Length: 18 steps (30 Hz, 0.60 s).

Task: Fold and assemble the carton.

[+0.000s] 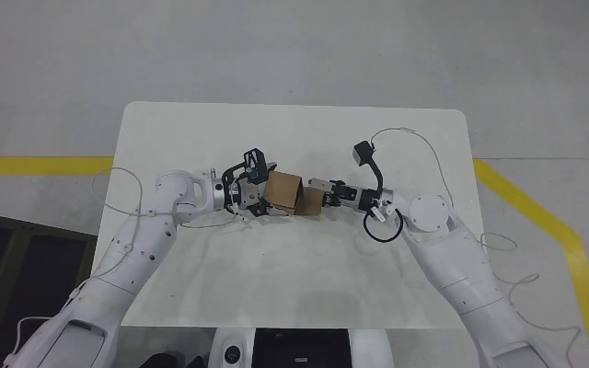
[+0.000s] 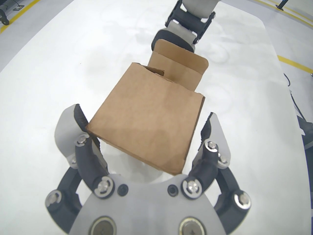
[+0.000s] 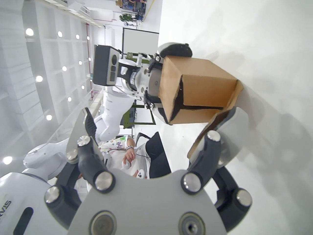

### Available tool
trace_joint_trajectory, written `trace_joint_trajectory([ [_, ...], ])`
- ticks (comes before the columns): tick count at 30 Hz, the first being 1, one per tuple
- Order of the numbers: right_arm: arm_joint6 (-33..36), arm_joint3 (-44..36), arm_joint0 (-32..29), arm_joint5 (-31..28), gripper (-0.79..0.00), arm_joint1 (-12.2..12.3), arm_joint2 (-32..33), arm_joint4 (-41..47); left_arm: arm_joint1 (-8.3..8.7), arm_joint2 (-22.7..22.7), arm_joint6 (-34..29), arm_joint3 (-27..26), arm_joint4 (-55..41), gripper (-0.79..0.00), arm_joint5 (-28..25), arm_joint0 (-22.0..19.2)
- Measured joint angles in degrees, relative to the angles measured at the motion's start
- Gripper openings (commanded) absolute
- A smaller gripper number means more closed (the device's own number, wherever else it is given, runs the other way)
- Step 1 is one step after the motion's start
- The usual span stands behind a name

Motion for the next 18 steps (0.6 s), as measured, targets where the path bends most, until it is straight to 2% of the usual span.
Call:
trace_joint_trajectory([
  [7, 1.86, 1.38, -0.87, -0.36, 0.0, -0.08, -1.22, -0.13, 0.06, -0.34, -0.08, 0.06, 0.04, 0.0, 0.16, 0.15],
  [12, 1.57, -0.3, -1.57, -0.43, 0.0, -0.18, -1.43, 1.03, 0.08, -0.49, -0.07, -0.12, 0.14, 0.0, 0.27, 0.31],
  [18, 0.71, -3.58, -0.63, 0.22, 0.0, -0.03, -1.11, -1.9, 0.11, -0.58, -0.04, -0.34, 0.32, 0.0, 0.11, 0.43],
])
